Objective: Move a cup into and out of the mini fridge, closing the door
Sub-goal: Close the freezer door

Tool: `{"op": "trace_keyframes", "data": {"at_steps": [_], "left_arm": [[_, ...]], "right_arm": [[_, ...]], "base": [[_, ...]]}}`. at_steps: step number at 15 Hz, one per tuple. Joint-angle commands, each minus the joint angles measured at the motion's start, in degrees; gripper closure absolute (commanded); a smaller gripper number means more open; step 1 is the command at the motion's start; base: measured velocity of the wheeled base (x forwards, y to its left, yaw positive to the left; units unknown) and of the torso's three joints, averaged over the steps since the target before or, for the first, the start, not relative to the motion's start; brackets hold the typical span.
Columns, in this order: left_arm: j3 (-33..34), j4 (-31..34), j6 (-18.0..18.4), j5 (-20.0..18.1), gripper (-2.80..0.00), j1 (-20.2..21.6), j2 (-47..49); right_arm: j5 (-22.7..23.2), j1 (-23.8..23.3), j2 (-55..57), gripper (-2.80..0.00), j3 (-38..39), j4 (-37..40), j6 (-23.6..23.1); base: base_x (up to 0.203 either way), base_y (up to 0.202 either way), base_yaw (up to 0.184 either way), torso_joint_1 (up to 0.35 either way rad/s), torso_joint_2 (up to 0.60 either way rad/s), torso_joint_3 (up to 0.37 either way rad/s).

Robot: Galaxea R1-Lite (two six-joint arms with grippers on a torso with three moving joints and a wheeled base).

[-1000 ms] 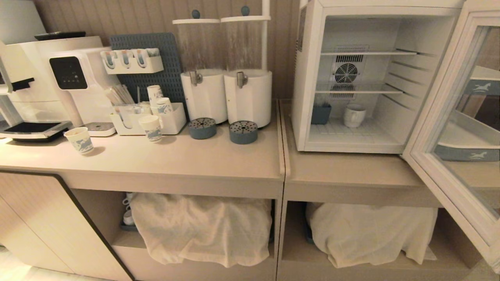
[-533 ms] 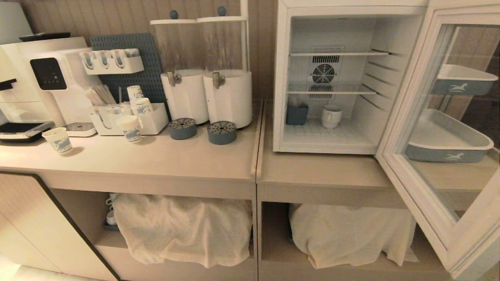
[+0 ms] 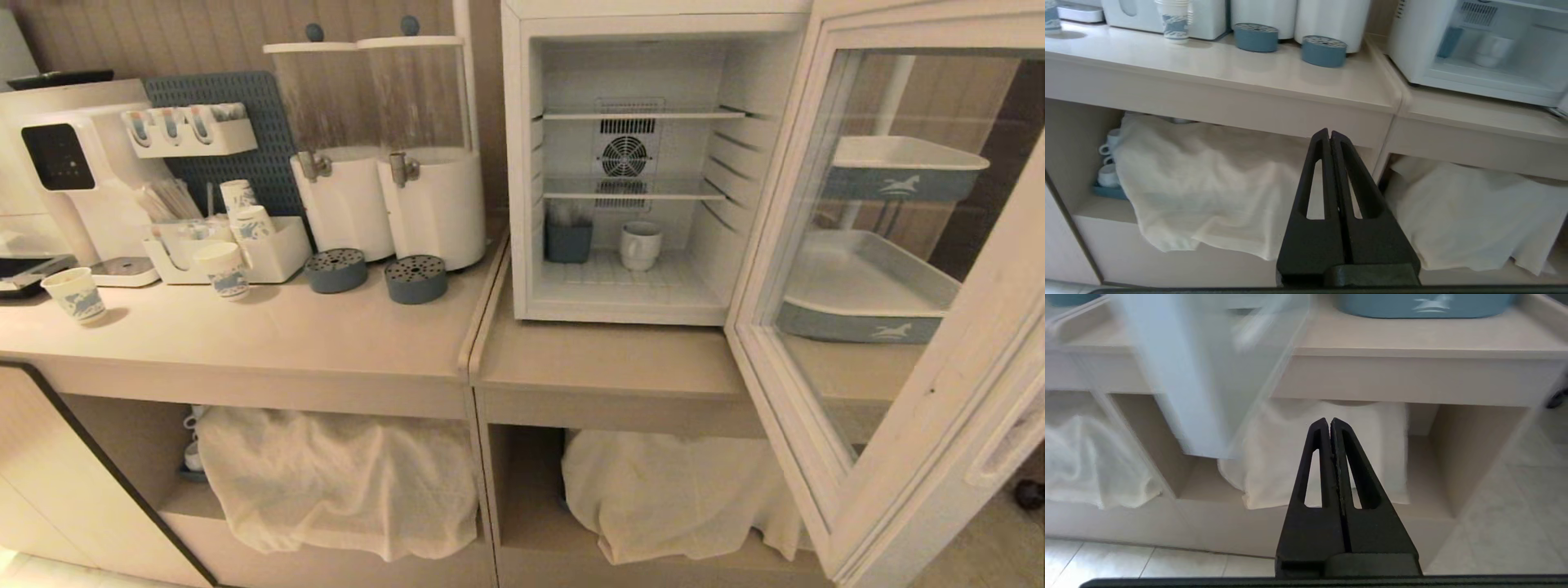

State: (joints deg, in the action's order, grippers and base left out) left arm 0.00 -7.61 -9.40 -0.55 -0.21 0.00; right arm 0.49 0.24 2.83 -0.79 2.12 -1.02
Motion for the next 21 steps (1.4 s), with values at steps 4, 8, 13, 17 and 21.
{"op": "trace_keyframes", "data": {"at_steps": [4,8,13,17,21], "left_arm": [[2.3,0.0,-0.1,0.0,0.00,0.0,-0.3],[2.3,0.0,0.0,0.0,0.00,0.0,-0.3],[2.3,0.0,0.0,0.0,0.00,0.0,-0.3],[2.3,0.0,-0.1,0.0,0.00,0.0,-0.3],[2.3,0.0,0.0,0.0,0.00,0.0,-0.3]], "right_arm": [[0.0,0.0,0.1,0.00,0.0,0.0,0.0],[-0.2,0.0,-0.8,0.00,-0.2,0.1,1.0],[0.0,0.0,-0.7,0.00,-22.4,9.9,2.3],[1.6,5.1,13.8,0.00,-45.0,21.9,11.7],[-3.7,30.8,17.1,0.00,-48.5,32.7,21.6]], "base": [[0.000,-0.041,-0.001,0.001,0.00,0.000],[0.000,0.000,0.000,0.000,0.00,0.000],[0.000,0.000,0.000,0.000,0.00,0.000],[0.000,0.000,0.000,0.000,0.00,0.000],[0.000,0.000,0.000,0.000,0.00,0.000]]}}
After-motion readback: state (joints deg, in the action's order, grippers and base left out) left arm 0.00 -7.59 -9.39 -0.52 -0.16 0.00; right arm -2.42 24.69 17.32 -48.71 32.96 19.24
